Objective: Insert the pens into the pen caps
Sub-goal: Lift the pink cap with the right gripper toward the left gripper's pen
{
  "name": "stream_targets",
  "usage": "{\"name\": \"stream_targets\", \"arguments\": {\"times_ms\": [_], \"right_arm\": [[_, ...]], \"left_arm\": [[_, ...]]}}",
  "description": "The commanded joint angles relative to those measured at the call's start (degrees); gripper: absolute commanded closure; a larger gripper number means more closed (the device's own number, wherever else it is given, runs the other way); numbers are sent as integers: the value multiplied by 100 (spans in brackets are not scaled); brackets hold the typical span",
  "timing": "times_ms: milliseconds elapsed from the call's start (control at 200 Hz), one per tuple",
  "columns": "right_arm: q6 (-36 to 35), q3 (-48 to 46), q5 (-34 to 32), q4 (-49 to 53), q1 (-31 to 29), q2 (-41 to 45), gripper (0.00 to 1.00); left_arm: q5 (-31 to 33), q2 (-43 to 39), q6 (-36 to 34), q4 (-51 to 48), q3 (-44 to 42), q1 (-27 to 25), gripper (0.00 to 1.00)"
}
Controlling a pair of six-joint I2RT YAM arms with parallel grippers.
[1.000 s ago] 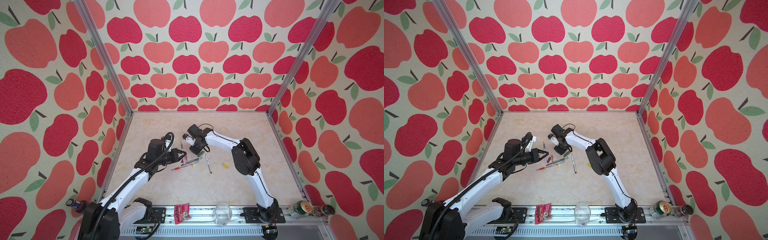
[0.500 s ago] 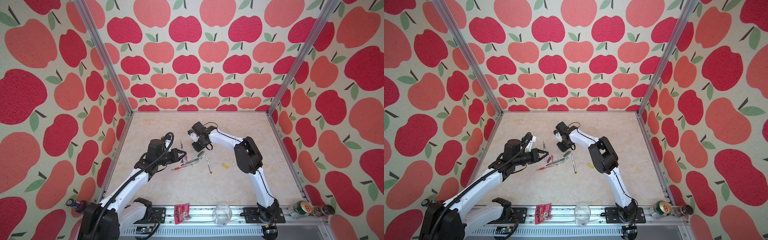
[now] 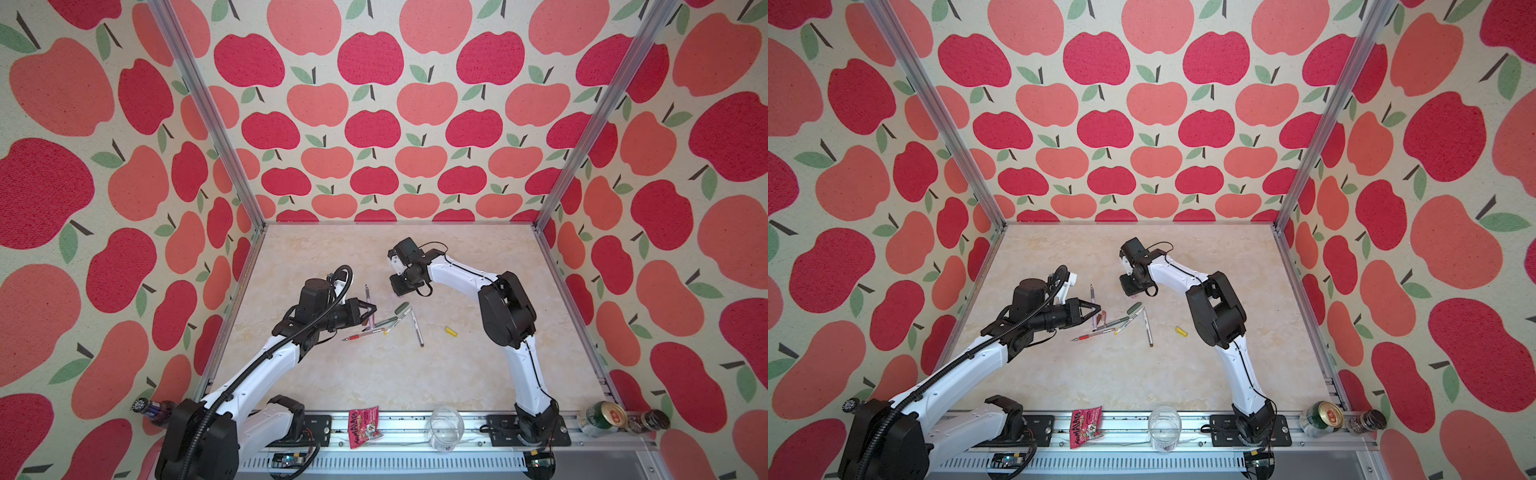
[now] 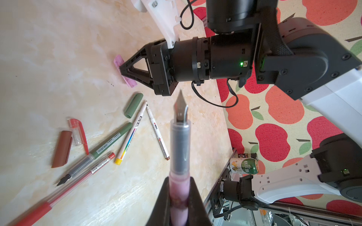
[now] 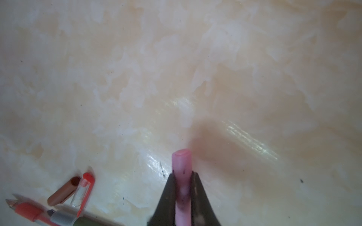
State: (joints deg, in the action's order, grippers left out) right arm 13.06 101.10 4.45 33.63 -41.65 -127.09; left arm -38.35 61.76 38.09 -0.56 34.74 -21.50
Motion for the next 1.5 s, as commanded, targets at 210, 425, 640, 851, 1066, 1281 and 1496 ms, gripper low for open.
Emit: {"name": "stream_targets", "arguments": {"times_ms": [210,425,640,851,1066,1281,1496], "right_arm": [[365,-462,39,-455,108,672,95],[646,-766,164,-796,191,1239,96],[1090,-1258,328,-1230,270,1942,96],[1651,-1686,616,-1763,314,2520,96],[1936,-1905,854,-1991,310,2770,95],[2140,-2109,994,-2185,328,2948,95],[2315,-2259,1136,-2355,324,3066,95]], "left_arm": [[60,348,-147,56,83,-168,100],[34,699,-121,273,186,-322,100],[64,1194,21,822,317,-551,100],[99,1655,133,1399,435,-758,100],[99,1989,204,1780,673,-882,100],[82,2211,217,1916,832,-980,100],[120,2306,253,2025,868,-1032,100]]}}
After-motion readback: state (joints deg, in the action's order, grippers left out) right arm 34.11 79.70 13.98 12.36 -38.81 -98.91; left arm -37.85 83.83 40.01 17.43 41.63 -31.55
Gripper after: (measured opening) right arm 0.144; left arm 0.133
